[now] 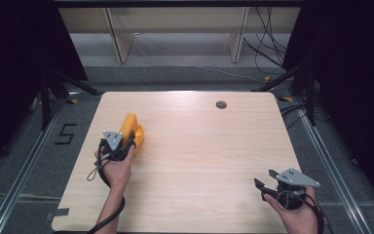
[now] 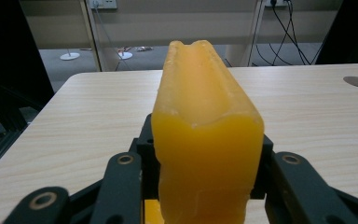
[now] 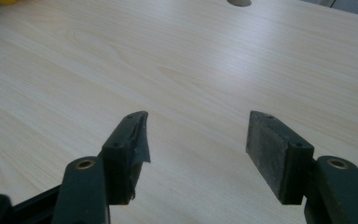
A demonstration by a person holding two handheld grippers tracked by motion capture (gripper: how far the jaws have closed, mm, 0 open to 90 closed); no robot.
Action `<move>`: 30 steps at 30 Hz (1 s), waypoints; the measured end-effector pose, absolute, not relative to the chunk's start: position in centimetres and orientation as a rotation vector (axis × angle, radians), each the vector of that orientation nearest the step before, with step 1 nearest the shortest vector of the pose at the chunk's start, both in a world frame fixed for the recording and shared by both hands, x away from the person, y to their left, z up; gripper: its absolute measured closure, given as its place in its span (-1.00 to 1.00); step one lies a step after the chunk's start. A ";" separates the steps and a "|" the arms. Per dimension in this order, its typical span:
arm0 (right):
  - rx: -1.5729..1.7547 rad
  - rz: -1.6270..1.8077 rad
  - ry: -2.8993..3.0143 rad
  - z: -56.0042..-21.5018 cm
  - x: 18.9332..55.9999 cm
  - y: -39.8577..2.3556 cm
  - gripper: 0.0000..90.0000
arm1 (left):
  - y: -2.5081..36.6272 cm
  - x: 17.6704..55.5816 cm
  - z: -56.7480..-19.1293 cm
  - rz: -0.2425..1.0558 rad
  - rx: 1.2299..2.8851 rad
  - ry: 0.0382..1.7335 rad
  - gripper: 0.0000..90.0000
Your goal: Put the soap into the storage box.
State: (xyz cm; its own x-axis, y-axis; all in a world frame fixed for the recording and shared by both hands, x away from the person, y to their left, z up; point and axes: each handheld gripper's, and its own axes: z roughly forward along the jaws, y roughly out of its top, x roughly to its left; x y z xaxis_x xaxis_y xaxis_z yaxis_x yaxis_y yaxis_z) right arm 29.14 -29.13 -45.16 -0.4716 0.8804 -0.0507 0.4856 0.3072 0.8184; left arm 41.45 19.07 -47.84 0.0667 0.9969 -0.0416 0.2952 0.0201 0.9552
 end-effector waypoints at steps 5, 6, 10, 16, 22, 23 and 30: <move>1.222 1.047 2.081 -45.2 29.1 -29.1 -0.13 | 19.1 41.8 -48.2 0.977 1.440 1.384 0.34; 1.219 1.045 2.077 -45.2 29.1 -29.1 -0.13 | 19.2 41.8 -48.3 0.981 1.446 1.383 0.34; 1.252 1.054 2.079 -45.2 29.0 -29.0 -0.13 | 19.2 42.0 -48.6 0.992 1.451 1.375 0.34; 1.255 1.054 2.078 -45.2 29.0 -28.9 -0.13 | 19.1 42.3 -49.3 1.002 1.459 1.350 0.34; 1.234 1.062 2.091 -45.2 29.1 -29.1 -0.13 | 19.1 42.5 -50.1 1.004 1.465 1.355 0.34; 1.235 1.061 2.092 -45.2 29.1 -29.1 -0.13 | 19.1 42.6 -50.3 1.006 1.462 1.353 0.34; 1.253 1.055 2.081 -45.2 29.0 -28.9 -0.13 | 19.0 42.6 -50.6 0.994 1.484 1.355 0.33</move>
